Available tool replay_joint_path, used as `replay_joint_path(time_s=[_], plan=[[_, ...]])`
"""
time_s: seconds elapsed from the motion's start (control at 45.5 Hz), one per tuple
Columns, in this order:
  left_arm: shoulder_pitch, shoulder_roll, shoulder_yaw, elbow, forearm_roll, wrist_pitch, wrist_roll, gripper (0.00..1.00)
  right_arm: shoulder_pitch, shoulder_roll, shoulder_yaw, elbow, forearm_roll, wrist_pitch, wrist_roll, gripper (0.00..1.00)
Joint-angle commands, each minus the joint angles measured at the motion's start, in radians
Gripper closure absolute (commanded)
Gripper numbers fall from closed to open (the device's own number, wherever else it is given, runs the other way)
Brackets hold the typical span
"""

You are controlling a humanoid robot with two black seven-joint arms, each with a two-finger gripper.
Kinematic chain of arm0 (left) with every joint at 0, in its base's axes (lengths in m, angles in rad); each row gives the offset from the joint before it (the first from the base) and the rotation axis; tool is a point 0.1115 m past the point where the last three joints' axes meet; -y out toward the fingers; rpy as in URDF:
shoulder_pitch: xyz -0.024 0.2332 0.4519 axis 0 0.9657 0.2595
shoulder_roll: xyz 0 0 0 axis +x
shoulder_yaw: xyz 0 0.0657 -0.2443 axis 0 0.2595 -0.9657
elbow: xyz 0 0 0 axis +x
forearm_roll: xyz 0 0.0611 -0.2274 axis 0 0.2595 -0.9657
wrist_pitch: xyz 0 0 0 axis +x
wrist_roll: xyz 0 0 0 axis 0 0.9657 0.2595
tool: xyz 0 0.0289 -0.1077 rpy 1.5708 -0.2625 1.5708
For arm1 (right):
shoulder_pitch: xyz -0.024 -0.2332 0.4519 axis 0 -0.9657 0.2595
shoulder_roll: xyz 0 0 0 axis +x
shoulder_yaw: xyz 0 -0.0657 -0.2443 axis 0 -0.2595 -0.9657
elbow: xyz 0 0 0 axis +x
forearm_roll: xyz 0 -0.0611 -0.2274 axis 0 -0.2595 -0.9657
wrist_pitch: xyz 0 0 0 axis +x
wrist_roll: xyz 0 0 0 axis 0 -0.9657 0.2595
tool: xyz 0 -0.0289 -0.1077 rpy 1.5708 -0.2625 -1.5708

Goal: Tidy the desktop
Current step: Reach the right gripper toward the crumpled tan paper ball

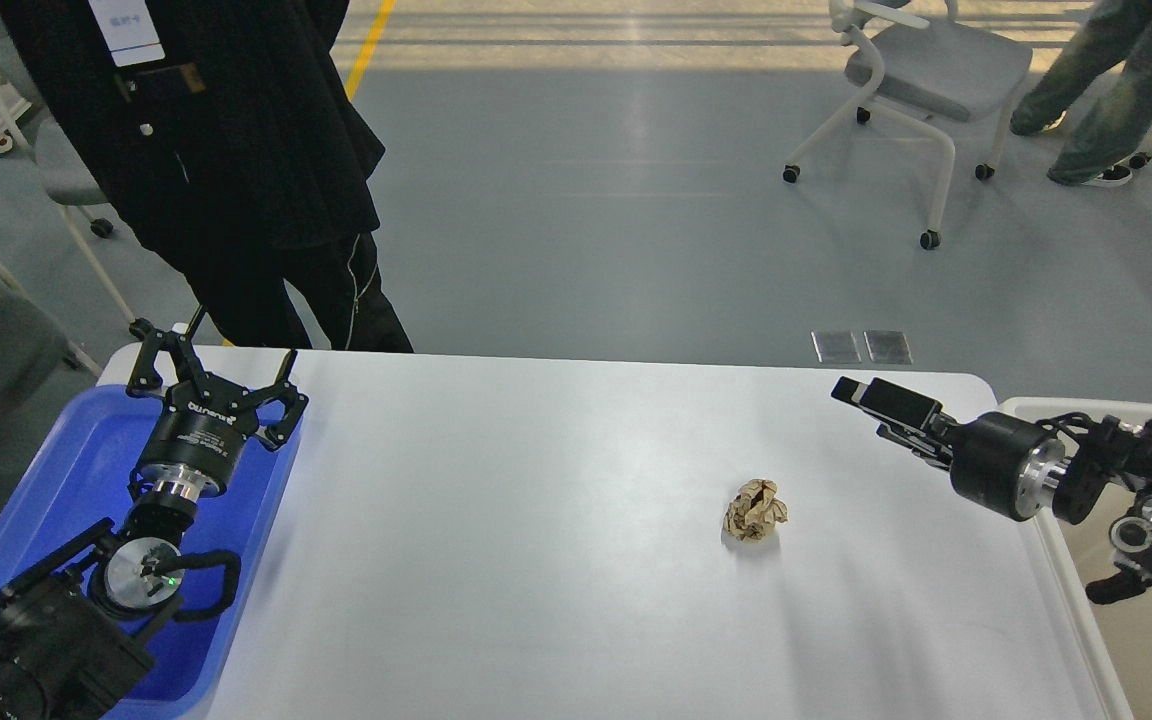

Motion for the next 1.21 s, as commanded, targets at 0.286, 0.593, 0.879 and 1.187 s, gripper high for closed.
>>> replay_joint_path(time_s=[0.286, 0.593, 0.879, 1.187], plan=[[0.0, 0.0, 0.0, 0.0, 0.0, -0.001, 0.0, 0.0, 0.353, 0.152, -0.552, -0.135, -0.291, -0.128, -0.029, 0.0], [0.0, 0.0, 0.0, 0.0, 0.0, -0.001, 0.0, 0.0, 0.348, 0.376, -0.703, -0.345, -0.322, -0.28, -0.029, 0.0], [0.0, 0.0, 0.0, 0.0, 0.0, -0.001, 0.0, 0.0, 0.339, 0.43, -0.812, -0.489, -0.308, -0.406, -0.028, 0.0], [0.0, 0.0, 0.0, 0.0, 0.0, -0.001, 0.0, 0.0, 0.308, 0.47, -0.813, -0.56, -0.306, -0.428, -0.028, 0.0]])
